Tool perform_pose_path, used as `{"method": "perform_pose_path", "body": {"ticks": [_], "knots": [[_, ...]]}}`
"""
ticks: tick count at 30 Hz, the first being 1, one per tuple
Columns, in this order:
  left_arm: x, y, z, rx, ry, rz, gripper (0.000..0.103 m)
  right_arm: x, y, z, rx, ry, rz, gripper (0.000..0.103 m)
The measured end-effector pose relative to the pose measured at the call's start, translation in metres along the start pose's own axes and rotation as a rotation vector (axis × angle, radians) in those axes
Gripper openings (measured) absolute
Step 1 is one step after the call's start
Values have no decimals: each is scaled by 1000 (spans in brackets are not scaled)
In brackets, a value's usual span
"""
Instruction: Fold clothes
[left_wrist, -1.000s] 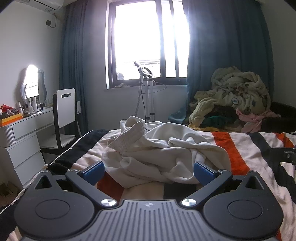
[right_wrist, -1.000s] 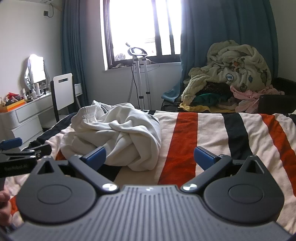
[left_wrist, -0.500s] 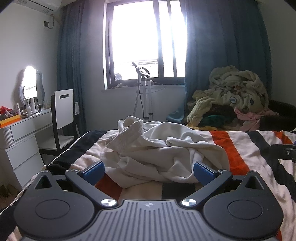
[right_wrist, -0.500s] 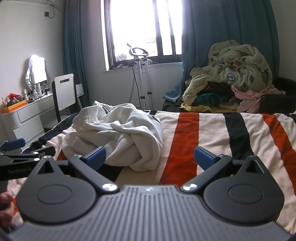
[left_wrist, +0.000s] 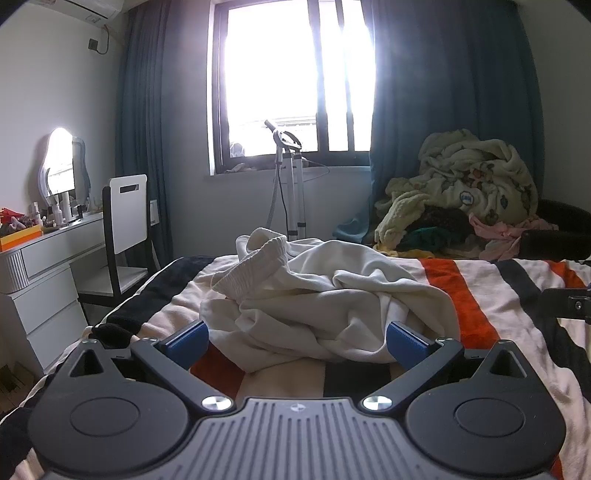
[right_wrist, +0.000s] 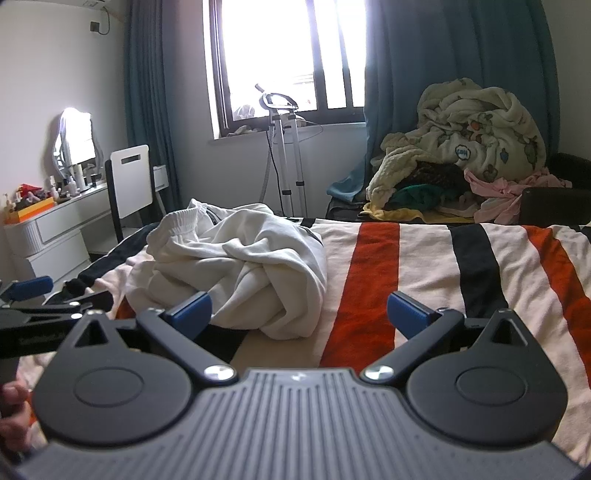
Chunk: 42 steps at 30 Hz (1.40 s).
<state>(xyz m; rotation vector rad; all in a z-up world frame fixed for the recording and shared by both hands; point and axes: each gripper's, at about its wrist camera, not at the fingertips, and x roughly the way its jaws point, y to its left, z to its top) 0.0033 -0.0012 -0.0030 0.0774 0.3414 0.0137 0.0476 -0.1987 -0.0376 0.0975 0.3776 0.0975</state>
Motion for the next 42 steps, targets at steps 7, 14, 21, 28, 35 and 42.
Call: {"method": "perform_pose_path", "body": {"ticks": [7,14,21,28,35,42], "knots": [[2,0,-1,0,4,1,103,1,0,0,3,0,0,103],[3,0,-1,0,9,2,103,0,0,0,1,-1,0,103],[13,-1,-5,7,45,4,103,-2,-1,0,4,-14,2,103],[19,9,0,-54,50,-10,103,-10,-3,4,23,-50,42,103],[13,43,44,-210,3,74,103,1,-12,21,94,-42,86,103],[48,90,77,-353,5,124,103,84,13,68,56,84,208,103]]}}
